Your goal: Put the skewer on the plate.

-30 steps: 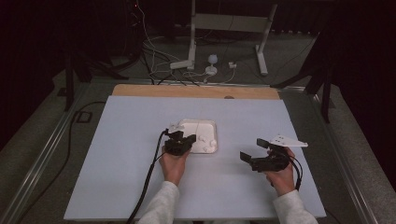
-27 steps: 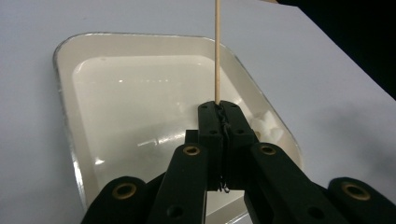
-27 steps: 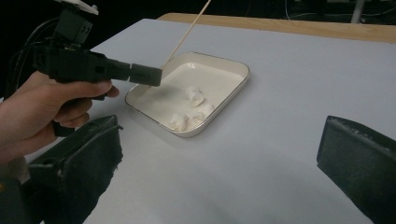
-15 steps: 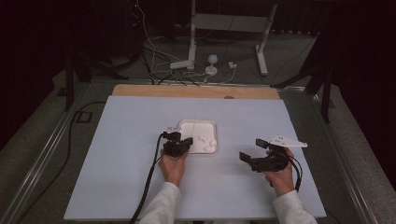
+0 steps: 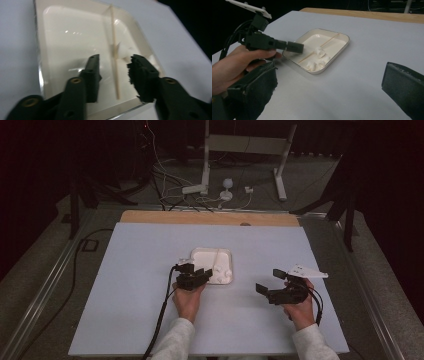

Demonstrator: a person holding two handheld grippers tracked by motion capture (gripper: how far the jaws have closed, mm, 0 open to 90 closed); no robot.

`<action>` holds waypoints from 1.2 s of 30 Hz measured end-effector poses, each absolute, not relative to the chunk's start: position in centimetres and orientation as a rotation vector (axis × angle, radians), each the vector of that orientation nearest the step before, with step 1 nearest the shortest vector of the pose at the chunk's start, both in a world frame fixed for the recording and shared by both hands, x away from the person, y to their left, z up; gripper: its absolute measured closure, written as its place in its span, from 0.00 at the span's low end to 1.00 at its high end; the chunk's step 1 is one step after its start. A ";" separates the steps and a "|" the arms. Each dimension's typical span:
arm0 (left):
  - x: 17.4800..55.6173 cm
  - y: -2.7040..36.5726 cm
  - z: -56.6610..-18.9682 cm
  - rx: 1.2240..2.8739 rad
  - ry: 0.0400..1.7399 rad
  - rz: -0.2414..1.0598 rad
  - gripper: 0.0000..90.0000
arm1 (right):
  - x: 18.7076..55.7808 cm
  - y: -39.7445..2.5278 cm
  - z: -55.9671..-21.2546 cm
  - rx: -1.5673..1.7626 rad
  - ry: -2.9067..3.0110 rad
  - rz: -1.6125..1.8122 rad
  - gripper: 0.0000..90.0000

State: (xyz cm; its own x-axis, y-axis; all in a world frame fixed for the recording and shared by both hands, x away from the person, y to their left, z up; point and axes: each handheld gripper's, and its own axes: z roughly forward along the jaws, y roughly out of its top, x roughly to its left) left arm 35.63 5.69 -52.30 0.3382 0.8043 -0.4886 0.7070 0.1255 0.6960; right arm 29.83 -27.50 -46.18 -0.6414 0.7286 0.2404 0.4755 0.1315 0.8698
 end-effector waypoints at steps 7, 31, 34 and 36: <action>35.2 7.1 -50.3 1.593 1.300 0.146 0.37 | 29.7 -27.4 -46.3 1.175 2.168 1.493 0.00; 30.6 15.2 -45.6 1.635 1.033 0.380 0.01 | 28.5 -28.3 -46.2 1.158 2.137 1.464 0.00; 29.7 16.2 -45.6 1.645 1.006 0.417 0.01 | 28.2 -28.7 -46.4 1.157 2.132 1.464 0.00; 29.1 16.8 -45.6 1.658 0.991 0.440 0.01 | 27.9 -28.9 -46.5 1.155 2.125 1.456 0.00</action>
State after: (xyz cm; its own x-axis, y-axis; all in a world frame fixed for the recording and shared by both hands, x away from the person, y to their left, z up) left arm 29.12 16.77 -45.64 0.5808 0.7895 -0.1986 0.3823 -0.0490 0.9228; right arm 27.93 -28.87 -46.52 -0.6231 0.7621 0.1758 0.4391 0.1548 0.8850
